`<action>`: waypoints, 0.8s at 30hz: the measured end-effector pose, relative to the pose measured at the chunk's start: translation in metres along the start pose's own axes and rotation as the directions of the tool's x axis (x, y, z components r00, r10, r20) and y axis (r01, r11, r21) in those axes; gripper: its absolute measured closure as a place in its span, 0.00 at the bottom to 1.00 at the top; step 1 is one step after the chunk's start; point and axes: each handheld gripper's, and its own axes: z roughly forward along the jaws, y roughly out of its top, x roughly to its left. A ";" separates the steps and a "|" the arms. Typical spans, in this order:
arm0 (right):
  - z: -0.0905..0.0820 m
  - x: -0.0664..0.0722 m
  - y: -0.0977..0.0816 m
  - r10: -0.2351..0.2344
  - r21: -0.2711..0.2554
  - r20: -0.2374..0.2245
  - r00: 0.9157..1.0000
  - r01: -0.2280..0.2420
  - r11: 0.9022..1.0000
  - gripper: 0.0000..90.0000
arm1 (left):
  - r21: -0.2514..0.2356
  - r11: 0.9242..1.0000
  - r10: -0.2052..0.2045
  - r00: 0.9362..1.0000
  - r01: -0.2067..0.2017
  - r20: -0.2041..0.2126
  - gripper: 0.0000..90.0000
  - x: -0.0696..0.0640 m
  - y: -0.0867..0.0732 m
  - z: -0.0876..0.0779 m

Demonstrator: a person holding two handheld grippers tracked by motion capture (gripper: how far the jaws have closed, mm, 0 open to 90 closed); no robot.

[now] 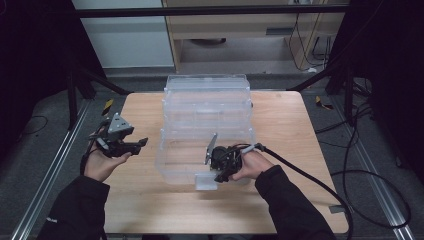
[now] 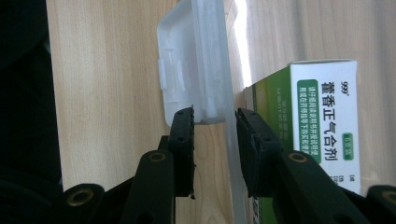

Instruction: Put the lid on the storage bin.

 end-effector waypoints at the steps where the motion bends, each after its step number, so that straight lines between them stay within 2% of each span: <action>1: 0.000 0.000 0.000 0.002 -0.002 0.002 1.000 -0.002 1.000 0.76 | 0.005 1.000 0.014 1.000 -0.014 0.003 0.41 0.001 0.003 0.000; 6: 0.000 0.001 -0.001 0.005 -0.006 0.002 1.000 -0.005 1.000 0.76 | 0.011 0.998 0.059 0.998 -0.060 0.025 0.42 0.001 0.014 -0.001; 11: 0.000 0.000 -0.001 0.004 -0.006 0.000 1.000 -0.004 1.000 0.76 | 0.021 0.993 0.116 0.992 -0.117 0.049 0.42 0.000 0.027 -0.001; 14: 0.000 -0.001 -0.001 0.000 -0.008 -0.003 1.000 0.000 1.000 0.76 | 0.024 0.991 0.133 0.989 -0.134 0.060 0.42 -0.001 0.036 0.001; 21: 0.000 -0.001 -0.001 0.000 -0.005 -0.009 1.000 0.000 1.000 0.76 | 0.014 0.983 0.182 0.980 -0.184 0.080 0.42 -0.006 0.052 0.003; 24: 0.000 0.000 -0.001 0.000 -0.006 -0.004 1.000 0.000 1.000 0.76 | 0.018 0.977 0.211 0.974 -0.214 0.088 0.42 -0.008 0.059 0.005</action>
